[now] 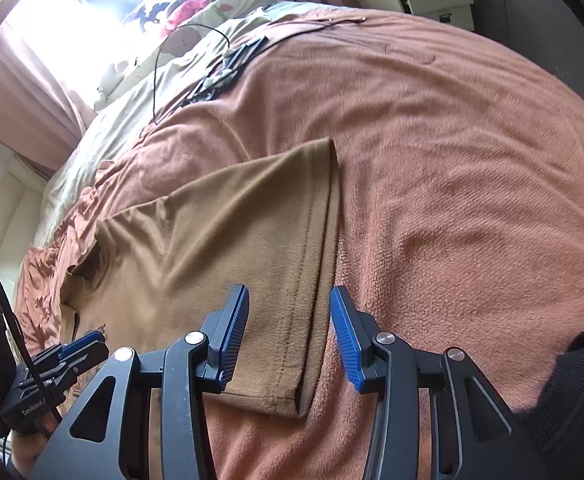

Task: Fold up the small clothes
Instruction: 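Move the right tool to the shirt's other side edge and sleeve, then grasp the sleeve side with the right tool and fold it toward the center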

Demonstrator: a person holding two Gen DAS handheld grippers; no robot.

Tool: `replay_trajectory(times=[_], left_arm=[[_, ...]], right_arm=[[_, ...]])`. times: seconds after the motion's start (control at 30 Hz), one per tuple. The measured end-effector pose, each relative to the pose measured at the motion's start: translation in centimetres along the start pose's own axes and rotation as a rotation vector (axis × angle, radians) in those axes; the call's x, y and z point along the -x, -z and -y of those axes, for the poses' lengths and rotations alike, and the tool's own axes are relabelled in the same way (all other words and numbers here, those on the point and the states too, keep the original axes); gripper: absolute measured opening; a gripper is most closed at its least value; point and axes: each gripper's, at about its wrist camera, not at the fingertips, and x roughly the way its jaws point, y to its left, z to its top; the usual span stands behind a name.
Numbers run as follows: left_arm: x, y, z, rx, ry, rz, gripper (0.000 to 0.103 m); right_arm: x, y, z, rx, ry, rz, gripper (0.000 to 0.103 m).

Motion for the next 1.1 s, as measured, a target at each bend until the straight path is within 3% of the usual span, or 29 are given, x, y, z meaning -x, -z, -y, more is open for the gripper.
replay_trajectory(times=[0.23, 0.43, 0.67, 1.1], left_arm=[[-2.1, 0.2, 0.0, 0.01, 0.024, -0.013, 0.031], [-3.6, 0.9, 0.6, 0.019, 0.063, -0.053, 0.023], [-3.8, 1.3, 1.0, 0.011, 0.108, -0.063, 0.022], [-4.0, 1.5, 1.3, 0.0, 0.232, -0.073, 0.022]], right_arm=[[-1.0, -0.7, 0.9, -0.038, -0.043, 0.004, 0.039], [-1.7, -0.9, 0.5, -0.016, -0.012, -0.003, 0.001], [0.7, -1.3, -2.3, 0.045, -0.025, 0.075, 0.0], [4.0, -1.4, -8.8, 0.156, -0.076, 0.118, 0.0]])
